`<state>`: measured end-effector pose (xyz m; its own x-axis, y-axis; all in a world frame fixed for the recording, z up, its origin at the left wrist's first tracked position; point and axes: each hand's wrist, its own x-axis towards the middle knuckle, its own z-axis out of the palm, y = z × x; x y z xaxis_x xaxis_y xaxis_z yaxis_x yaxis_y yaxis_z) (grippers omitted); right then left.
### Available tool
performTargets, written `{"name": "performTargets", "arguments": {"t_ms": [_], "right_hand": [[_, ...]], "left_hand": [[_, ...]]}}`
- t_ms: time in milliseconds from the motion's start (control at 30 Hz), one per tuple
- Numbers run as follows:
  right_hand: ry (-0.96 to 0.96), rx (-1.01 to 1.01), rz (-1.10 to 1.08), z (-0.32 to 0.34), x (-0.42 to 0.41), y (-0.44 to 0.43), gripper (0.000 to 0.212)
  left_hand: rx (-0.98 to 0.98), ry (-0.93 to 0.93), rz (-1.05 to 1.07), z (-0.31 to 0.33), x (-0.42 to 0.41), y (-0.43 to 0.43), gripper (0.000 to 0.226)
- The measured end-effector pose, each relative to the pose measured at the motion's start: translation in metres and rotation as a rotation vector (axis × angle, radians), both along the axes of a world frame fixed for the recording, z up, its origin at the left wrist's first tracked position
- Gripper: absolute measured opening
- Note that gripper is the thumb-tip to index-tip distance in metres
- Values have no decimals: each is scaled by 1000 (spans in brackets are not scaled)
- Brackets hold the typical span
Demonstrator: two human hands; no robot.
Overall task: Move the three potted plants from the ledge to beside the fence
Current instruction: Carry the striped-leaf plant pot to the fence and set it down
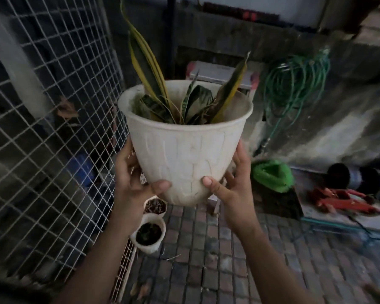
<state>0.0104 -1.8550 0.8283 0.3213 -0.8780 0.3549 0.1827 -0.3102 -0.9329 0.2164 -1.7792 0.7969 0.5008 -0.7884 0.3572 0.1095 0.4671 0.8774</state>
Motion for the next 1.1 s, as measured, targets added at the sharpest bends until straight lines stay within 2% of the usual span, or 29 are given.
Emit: {"name": "performTargets", "arguments": {"t_ms": [233, 367, 467, 567, 767, 900, 1000, 1100], "right_hand": [[39, 64, 205, -15, 7, -94, 109], [64, 68, 389, -25, 16, -142, 105], [90, -20, 550, -43, 20, -174, 105], [87, 54, 663, -59, 23, -188, 113], [120, 222, 815, -98, 34, -172, 108], [149, 311, 839, -168, 55, -146, 99], [143, 397, 842, -246, 70, -120, 85], [113, 388, 882, -347, 89, -103, 75]], "left_hand": [[-35, 5, 224, -16, -6, -47, 100], [-76, -160, 323, -16, -23, -68, 90], [-76, -45, 567, -37, -47, -72, 91], [-39, 34, 767, -54, -73, -70, 84], [119, 59, 938, -93, -106, -43, 91], [193, 151, 991, -156, -91, -8, 83], [214, 170, 985, -228, -76, 10, 94], [173, 197, 990, -321, -61, 27, 103]]}}
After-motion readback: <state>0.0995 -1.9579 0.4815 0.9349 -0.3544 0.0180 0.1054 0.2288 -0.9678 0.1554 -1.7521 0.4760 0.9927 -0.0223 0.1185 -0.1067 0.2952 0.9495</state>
